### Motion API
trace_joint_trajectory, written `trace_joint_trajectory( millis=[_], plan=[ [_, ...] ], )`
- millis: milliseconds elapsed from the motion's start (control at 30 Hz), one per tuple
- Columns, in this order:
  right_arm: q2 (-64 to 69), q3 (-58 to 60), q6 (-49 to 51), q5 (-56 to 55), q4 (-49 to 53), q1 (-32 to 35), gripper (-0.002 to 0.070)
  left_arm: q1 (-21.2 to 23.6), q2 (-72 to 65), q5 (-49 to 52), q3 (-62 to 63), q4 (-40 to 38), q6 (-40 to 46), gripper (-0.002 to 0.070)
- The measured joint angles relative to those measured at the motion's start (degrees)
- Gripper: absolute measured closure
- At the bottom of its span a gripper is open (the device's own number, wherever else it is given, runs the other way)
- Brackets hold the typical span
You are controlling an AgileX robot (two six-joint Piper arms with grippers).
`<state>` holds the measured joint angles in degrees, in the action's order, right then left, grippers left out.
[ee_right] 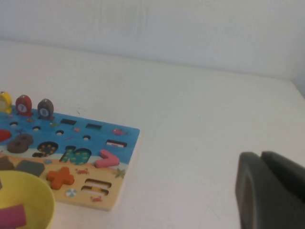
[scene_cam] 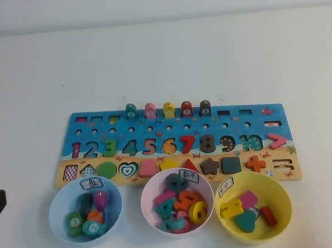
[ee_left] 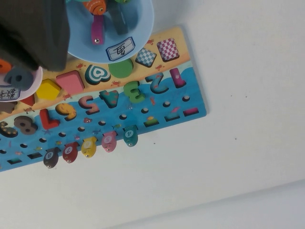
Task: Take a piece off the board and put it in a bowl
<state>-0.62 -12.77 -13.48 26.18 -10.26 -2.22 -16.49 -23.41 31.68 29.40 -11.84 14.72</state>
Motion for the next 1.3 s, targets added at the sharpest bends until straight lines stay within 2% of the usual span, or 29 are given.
trace_joint_trajectory(
  millis=[233,367,533,667,867,1300],
  plan=[
    [-0.22,5.97,0.25,-4.68,0.39,0.88,0.0694,0.00,0.00,0.29,0.00,0.26,0.00,0.0678],
    [-0.22,11.27,7.41,-9.17,7.74,0.88,0.0694,0.00,0.00,0.38,0.00,0.26,0.00,0.0678],
    [-0.22,14.19,13.48,-14.11,11.05,0.88,0.0694,0.00,0.00,0.38,0.00,0.35,0.00,0.0678],
    [-0.22,14.19,14.74,-12.54,10.93,0.88,0.0694,0.00,0.00,0.38,0.00,0.35,0.00,0.0678],
    [-0.22,14.23,14.83,-4.14,7.36,0.88,0.0694,0.00,0.00,0.38,0.00,0.49,0.00,0.0678],
    [-0.22,14.23,14.83,-3.73,6.79,0.88,0.0694,0.00,0.00,0.38,0.00,0.49,0.00,0.0678]
  ],
)
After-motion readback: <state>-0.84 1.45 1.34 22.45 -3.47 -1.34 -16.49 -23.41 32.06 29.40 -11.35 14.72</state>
